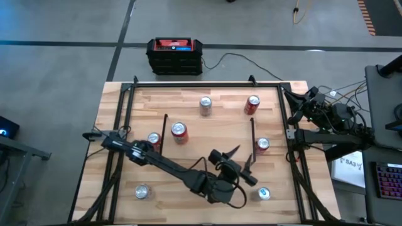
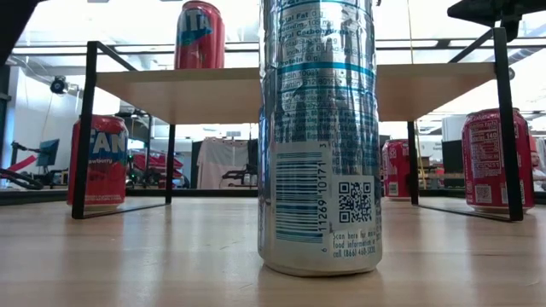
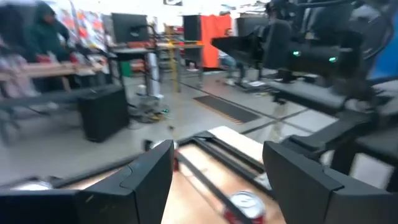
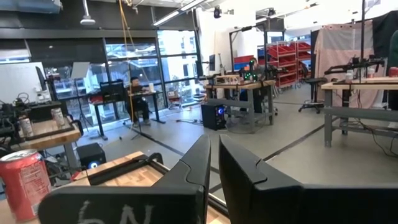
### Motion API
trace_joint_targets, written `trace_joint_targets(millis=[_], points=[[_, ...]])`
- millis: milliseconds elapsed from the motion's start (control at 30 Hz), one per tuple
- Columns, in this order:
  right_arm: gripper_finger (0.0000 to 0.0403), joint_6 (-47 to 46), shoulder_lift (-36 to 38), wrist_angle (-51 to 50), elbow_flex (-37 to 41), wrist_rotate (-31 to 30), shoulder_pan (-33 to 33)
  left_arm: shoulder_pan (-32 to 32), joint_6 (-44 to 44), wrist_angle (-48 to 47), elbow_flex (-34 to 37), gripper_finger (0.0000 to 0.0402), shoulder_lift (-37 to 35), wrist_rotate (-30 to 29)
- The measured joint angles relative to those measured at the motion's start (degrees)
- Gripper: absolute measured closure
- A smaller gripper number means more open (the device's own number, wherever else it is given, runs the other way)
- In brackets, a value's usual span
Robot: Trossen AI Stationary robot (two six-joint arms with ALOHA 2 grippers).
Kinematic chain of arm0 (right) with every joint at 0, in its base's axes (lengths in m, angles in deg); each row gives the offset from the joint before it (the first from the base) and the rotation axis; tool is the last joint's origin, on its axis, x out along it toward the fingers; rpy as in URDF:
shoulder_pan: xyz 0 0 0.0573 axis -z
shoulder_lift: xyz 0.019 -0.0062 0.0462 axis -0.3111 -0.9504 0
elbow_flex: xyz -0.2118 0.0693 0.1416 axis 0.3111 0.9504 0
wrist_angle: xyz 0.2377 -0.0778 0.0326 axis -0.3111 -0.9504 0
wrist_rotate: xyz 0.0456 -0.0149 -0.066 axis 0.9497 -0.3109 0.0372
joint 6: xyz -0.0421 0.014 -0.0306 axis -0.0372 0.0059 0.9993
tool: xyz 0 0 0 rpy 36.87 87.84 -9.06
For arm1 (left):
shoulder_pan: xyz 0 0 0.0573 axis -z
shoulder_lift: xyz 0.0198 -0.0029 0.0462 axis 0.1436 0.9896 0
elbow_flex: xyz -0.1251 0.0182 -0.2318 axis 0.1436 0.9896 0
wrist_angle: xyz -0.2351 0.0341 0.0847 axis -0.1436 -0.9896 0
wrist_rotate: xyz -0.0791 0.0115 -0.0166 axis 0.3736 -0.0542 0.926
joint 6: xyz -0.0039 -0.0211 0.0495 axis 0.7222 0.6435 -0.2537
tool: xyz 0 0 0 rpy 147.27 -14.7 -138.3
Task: Place canned beverage on shelf
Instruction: Put the top orange soda can on the shelf
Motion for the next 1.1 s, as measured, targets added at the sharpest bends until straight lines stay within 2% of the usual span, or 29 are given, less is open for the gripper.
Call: trace_joint_targets(millis=[100,200,300,400,467,500,567,700,800,900,1000,1100], points=[[0.038,-0.01,0.0,0.01,0.01,-0.02,0.0,0.22,-1.66,-2.35,0.03,0.0171,-1.18,-3.87],[0.038,0.0,0.0,0.01,0.0,-0.01,-0.02,0.43,5.62,-10.83,0.19,0.0171,-2.5,-7.1],[0.038,0.0,0.0,0.02,0.0,-0.02,0.0,0.5,25.38,-32.67,0.28,0.0171,-4.57,-8.01],[0.038,-0.02,0.0,0.0,0.02,-0.02,0.0,0.35,56.37,-60.95,-0.09,0.0171,-6.96,-5.74],[0.038,0.0,0.0,-0.02,0.01,0.0,-0.02,0.28,69.17,-70.86,-0.5,0.0171,-7.23,-5.14],[0.038,-0.01,0.0,0.01,0.0,-0.02,-0.01,0.31,70.93,-71.72,-0.5,0.0171,-7.2,-5.3],[0.038,0.0,0.0,-0.02,0.02,-0.01,-0.02,0.6,69.25,-69.72,-0.46,0.0171,-6.69,-5.81],[0.038,-0.01,0.0,0.02,0.01,-0.02,-0.02,1.1,58.35,-59.52,-0.46,0.0171,-6.52,-6.25],[0.038,-0.02,0.0,0.0,0.0,0.0,-0.02,0.96,46.76,-49.2,-0.46,0.0171,-6.11,-4.75],[0.038,0.0,0.0,-0.02,0.0,0.0,-0.01,0.85,31.2,-36.51,-0.44,0.0171,-5.41,-4.48],[0.038,0.0,0.0,-0.02,0.02,0.0,-0.02,0.92,15.6,-23.23,-0.46,0.0171,-5.24,0.12],[0.038,0.0,0.0,0.0,0.0,-0.02,0.0,0.91,3.87,-13.52,-0.46,0.0171,-5.09,7.01]])
